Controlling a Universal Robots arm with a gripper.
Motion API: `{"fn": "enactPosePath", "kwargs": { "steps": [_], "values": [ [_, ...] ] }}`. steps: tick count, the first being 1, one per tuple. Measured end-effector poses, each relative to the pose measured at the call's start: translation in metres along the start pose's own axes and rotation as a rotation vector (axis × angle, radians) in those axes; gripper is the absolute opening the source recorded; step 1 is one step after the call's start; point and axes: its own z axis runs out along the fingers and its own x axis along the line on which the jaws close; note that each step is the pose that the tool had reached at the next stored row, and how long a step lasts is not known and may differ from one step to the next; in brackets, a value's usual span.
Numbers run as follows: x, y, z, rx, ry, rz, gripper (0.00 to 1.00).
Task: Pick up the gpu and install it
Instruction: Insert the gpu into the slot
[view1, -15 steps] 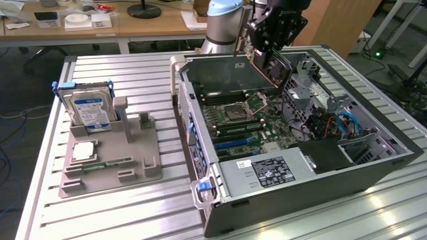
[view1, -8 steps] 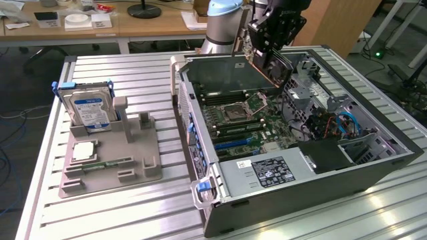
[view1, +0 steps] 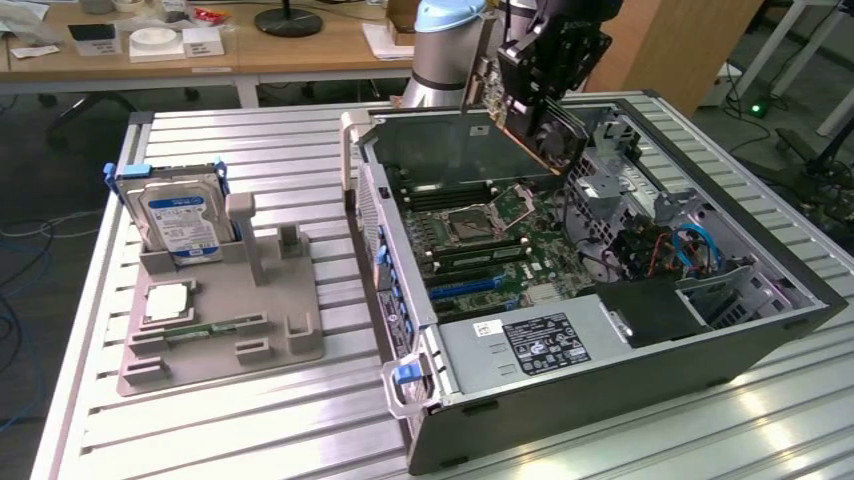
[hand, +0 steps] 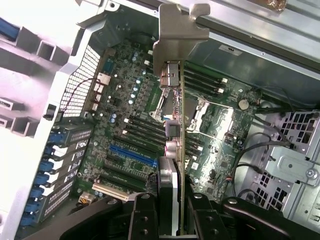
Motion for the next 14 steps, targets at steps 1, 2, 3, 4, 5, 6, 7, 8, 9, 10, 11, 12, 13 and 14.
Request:
{"fn": "enactPosePath", "kwargs": {
  "steps": [1, 2, 3, 4, 5, 6, 7, 8, 9, 10, 11, 12, 13, 14],
  "values": [
    [0.0000, 0.0000, 0.0000, 0.0001, 0.0002, -0.005, 0.28],
    [0.0000, 0.0000, 0.0000, 0.0000, 0.0004, -0.012, 0.28],
    [0.0000, 0.0000, 0.0001, 0.0000, 0.0007, -0.021, 0.28],
    [-0.0002, -0.0001, 0.0001, 0.0001, 0.0012, -0.032, 0.28],
    [-0.0003, -0.0001, 0.0002, 0.0002, 0.0017, -0.046, 0.28],
    [-0.0003, -0.0001, 0.0002, 0.0004, 0.0025, -0.065, 0.28],
    [-0.0003, -0.0001, 0.0002, 0.0006, 0.0033, -0.082, 0.28],
    [-0.0003, -0.0001, 0.0003, 0.0007, 0.0040, -0.100, 0.28],
    [-0.0003, -0.0001, 0.0004, 0.0008, 0.0047, -0.118, 0.28],
    [-0.0003, -0.0001, 0.0004, 0.0010, 0.0055, -0.136, 0.28],
    [-0.0003, -0.0001, 0.0005, 0.0012, 0.0063, -0.154, 0.28],
    [-0.0003, -0.0001, 0.0005, 0.0013, 0.0071, -0.172, 0.28],
    [-0.0003, -0.0001, 0.0006, 0.0015, 0.0078, -0.191, 0.28],
    [-0.0003, -0.0001, 0.0006, 0.0016, 0.0086, -0.209, 0.28]
  ]
}}
